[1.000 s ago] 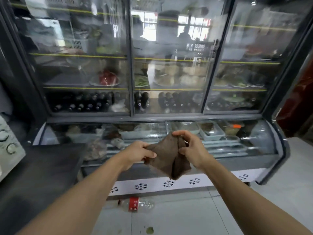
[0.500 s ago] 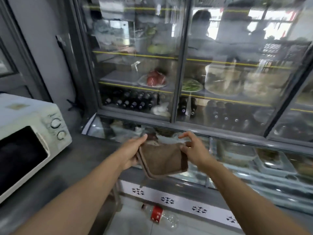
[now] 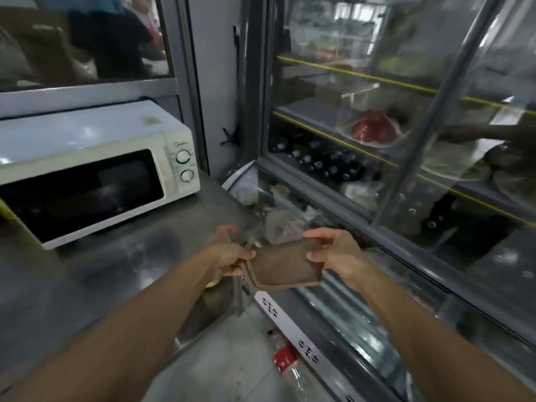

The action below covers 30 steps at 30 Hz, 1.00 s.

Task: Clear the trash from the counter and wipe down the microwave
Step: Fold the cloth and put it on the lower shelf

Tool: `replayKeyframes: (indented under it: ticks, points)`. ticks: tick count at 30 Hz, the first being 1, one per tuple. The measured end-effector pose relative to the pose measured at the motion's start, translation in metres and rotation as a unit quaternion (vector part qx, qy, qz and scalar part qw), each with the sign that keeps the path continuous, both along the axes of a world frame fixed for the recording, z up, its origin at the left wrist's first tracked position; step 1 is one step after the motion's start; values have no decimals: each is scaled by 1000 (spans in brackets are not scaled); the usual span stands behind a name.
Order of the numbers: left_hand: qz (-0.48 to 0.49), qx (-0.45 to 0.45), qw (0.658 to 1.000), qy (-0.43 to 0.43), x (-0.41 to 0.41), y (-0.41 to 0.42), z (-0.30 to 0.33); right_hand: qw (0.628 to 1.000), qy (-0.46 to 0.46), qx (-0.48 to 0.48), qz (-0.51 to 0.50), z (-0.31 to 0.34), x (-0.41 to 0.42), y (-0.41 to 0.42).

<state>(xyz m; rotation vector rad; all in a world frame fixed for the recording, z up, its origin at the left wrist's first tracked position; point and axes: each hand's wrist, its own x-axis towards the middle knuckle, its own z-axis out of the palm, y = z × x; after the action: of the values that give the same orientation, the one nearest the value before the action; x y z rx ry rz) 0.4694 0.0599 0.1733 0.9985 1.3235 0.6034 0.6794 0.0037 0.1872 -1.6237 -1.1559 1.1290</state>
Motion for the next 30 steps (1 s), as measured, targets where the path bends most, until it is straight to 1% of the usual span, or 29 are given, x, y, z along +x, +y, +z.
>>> replayKeyframes:
  ticks: [3, 5, 7, 9, 11, 12, 13, 15, 19, 22, 24, 26, 28, 30]
  points:
    - [21, 16, 999, 44, -8, -7, -6, 992, -102, 19, 72, -20, -10, 14]
    - [2, 14, 998, 58, -16, -13, -10, 980, -166, 27, 104, -31, -17, 24]
    - [-28, 30, 996, 84, -26, -18, -17, 971, -196, 35, 130, -42, -26, 31]
    - [-58, 53, 984, 162, -36, -22, -26, 960, -225, 42, 159, -54, -37, 36]
    - [-75, 69, 964, 245, -45, -26, -34, 949, -255, 29, 185, -66, -50, 38]
    - [-74, 69, 957, 271, -49, -26, -42, 945, -261, 15, 197, -73, -56, 38]
    - [-65, 63, 956, 278, -55, -25, -51, 943, -262, -3, 207, -81, -61, 39]
    - [-36, 52, 964, 257, -67, -24, -69, 943, -248, -37, 219, -95, -67, 41]
    - [-19, 24, 976, 215, -83, -19, -98, 969, -144, -72, 187, -121, -78, 46]
    - [-4, 8, 976, 217, -90, -12, -127, 980, -85, -98, 152, -140, -91, 50]
    - [18, -1, 975, 220, -92, -8, -146, 984, -64, -107, 124, -155, -98, 56]
    - [59, -19, 979, 192, -93, -4, -160, 986, -29, -120, 108, -166, -102, 62]
    - [100, -60, 982, 146, -93, -1, -171, 984, 5, -143, 108, -176, -103, 71]
    - [117, -87, 983, 112, -93, 3, -188, 979, 18, -167, 118, -189, -101, 82]
